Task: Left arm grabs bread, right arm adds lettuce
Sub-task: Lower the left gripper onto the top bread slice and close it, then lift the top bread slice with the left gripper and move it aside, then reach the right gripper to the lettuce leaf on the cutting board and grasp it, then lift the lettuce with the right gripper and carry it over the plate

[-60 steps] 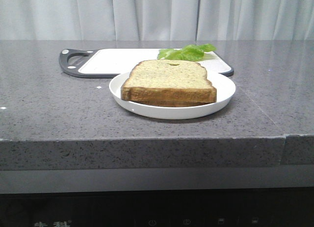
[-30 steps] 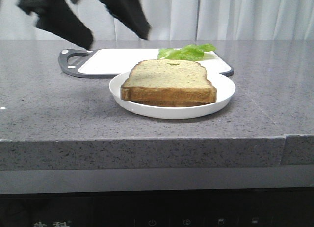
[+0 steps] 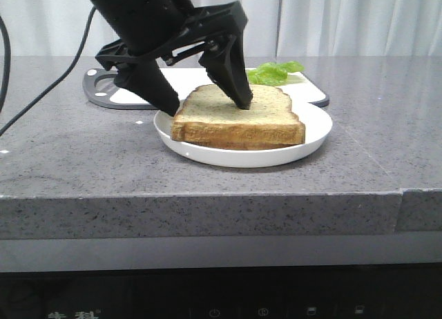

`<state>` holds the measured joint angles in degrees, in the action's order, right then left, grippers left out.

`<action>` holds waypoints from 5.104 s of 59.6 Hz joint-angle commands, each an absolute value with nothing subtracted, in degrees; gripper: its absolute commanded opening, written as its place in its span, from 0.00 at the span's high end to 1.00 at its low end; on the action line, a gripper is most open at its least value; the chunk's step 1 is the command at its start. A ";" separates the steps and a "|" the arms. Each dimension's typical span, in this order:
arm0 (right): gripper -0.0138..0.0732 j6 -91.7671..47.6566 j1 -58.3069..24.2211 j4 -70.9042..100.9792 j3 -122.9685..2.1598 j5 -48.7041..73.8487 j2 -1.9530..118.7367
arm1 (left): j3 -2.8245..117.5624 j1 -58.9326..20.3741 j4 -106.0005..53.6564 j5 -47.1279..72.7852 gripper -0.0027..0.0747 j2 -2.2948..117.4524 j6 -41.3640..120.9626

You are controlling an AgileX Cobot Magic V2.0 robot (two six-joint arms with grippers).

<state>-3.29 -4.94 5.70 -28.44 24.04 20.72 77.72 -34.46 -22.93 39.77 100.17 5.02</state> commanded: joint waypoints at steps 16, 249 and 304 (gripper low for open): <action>0.21 -3.26 -4.70 5.33 -30.33 19.31 21.44 | 79.54 -34.68 -23.89 38.21 0.80 97.78 4.93; 0.91 -23.88 -17.94 21.25 -78.90 14.52 90.55 | 44.98 -33.14 6.60 6.78 0.99 50.28 -9.10; 0.91 -23.88 -28.04 21.26 -56.76 7.61 84.17 | 44.98 -33.14 6.60 6.78 0.99 50.28 -9.10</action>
